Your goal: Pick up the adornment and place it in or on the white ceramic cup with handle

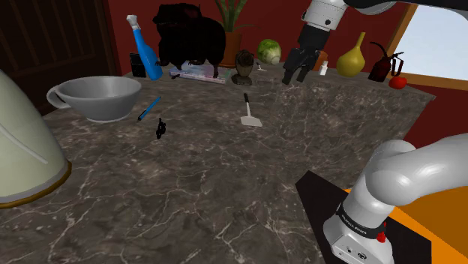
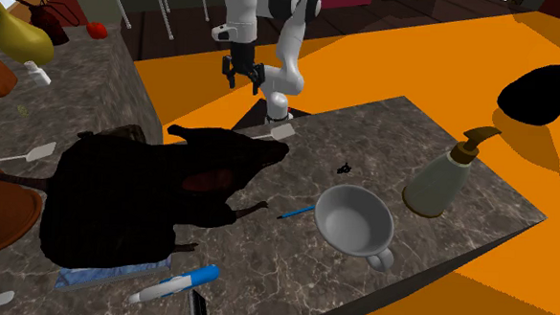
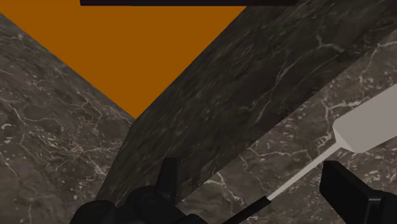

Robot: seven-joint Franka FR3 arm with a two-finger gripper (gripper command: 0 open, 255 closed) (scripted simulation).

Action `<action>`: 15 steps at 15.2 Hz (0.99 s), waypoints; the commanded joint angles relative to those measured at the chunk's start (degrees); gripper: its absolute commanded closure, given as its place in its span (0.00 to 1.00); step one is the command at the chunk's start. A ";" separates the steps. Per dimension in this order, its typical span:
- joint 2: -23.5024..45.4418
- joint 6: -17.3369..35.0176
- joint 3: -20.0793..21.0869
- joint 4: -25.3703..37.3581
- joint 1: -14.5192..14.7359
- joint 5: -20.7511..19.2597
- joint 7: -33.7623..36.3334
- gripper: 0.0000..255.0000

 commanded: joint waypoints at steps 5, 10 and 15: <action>2.51 6.78 1.68 -1.76 2.97 3.20 -1.10 0.00; 6.45 15.06 3.95 -2.82 6.71 7.04 -2.91 0.00; 11.11 22.97 6.32 -2.65 10.43 10.65 -5.15 0.00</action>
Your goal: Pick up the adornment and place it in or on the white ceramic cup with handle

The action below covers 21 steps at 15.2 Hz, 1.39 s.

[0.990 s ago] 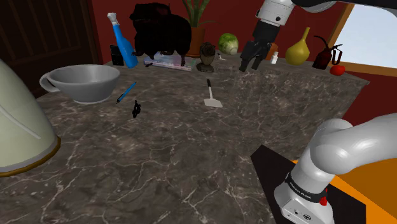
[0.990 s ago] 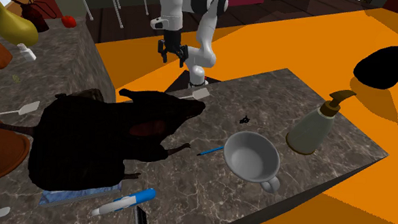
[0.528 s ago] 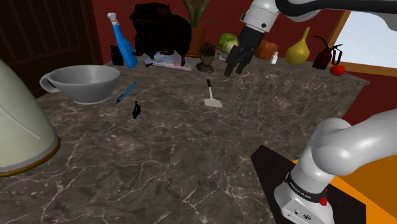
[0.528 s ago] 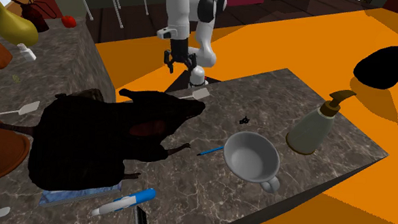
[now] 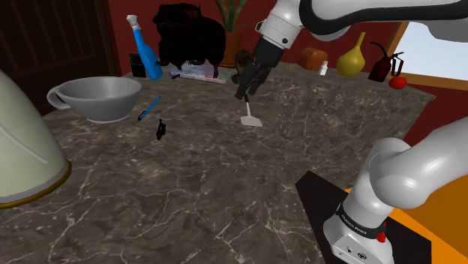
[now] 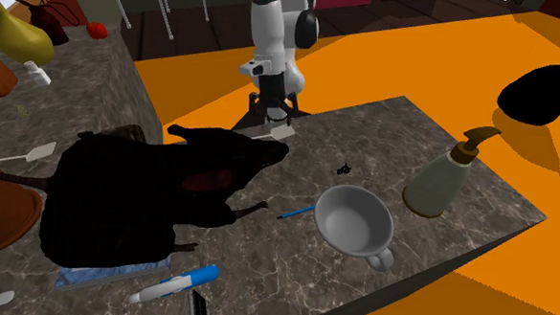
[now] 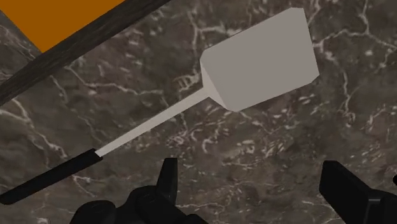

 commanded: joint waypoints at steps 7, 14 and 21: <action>8.35 11.72 3.58 2.36 5.76 5.14 -4.53 0.00; 16.17 20.56 7.01 6.38 10.50 8.71 -8.77 0.00; 21.51 26.05 9.14 8.52 12.52 9.70 -10.55 0.00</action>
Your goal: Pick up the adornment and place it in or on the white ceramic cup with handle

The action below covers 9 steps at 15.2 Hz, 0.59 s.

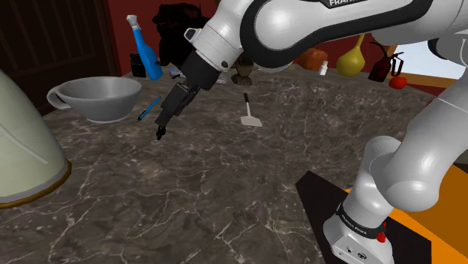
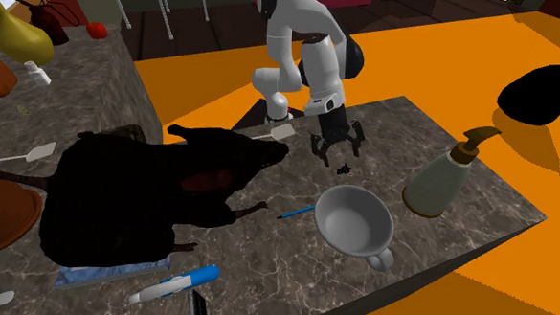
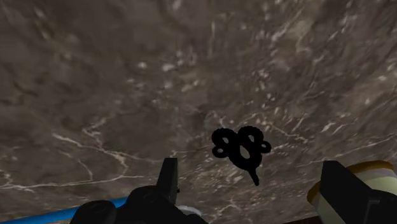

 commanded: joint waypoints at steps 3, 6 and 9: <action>2.62 2.83 0.80 0.01 0.18 -0.33 0.22 0.00; 3.69 3.90 1.08 0.06 0.23 -0.53 0.35 0.00; 3.69 3.90 1.08 0.06 0.23 -0.53 0.35 0.00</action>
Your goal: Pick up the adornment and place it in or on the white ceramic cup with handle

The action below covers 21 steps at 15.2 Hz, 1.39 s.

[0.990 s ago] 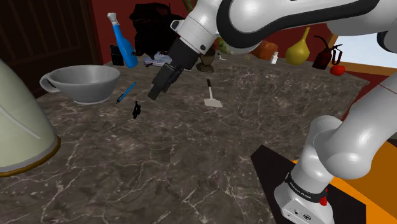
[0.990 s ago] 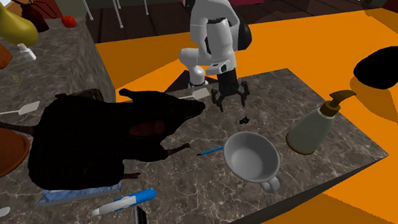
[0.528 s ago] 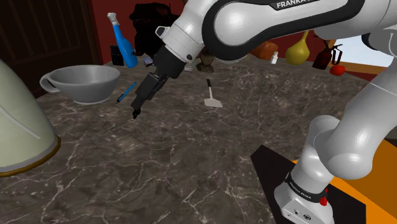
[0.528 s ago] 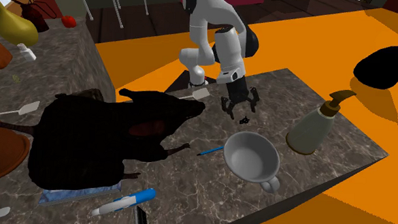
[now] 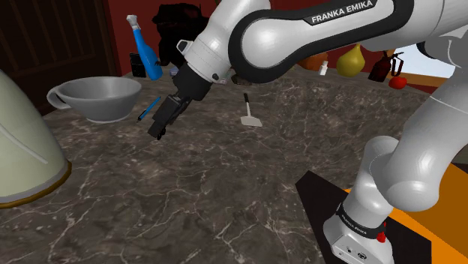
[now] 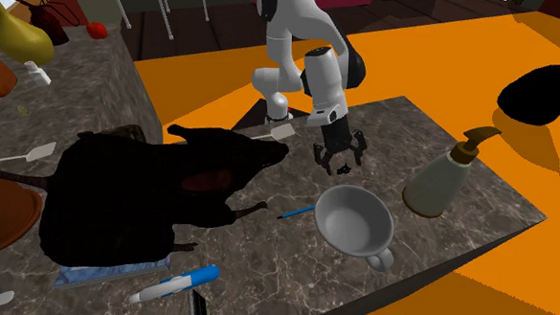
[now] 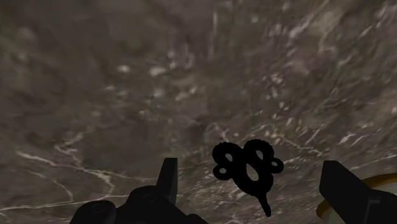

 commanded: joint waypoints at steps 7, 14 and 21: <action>0.00 0.02 0.00 -0.01 0.00 0.01 -0.02 1.00; -0.22 -0.72 -0.04 0.52 -0.08 -0.20 0.24 1.00; -1.41 -5.95 -0.30 4.67 -0.61 -1.58 1.97 1.00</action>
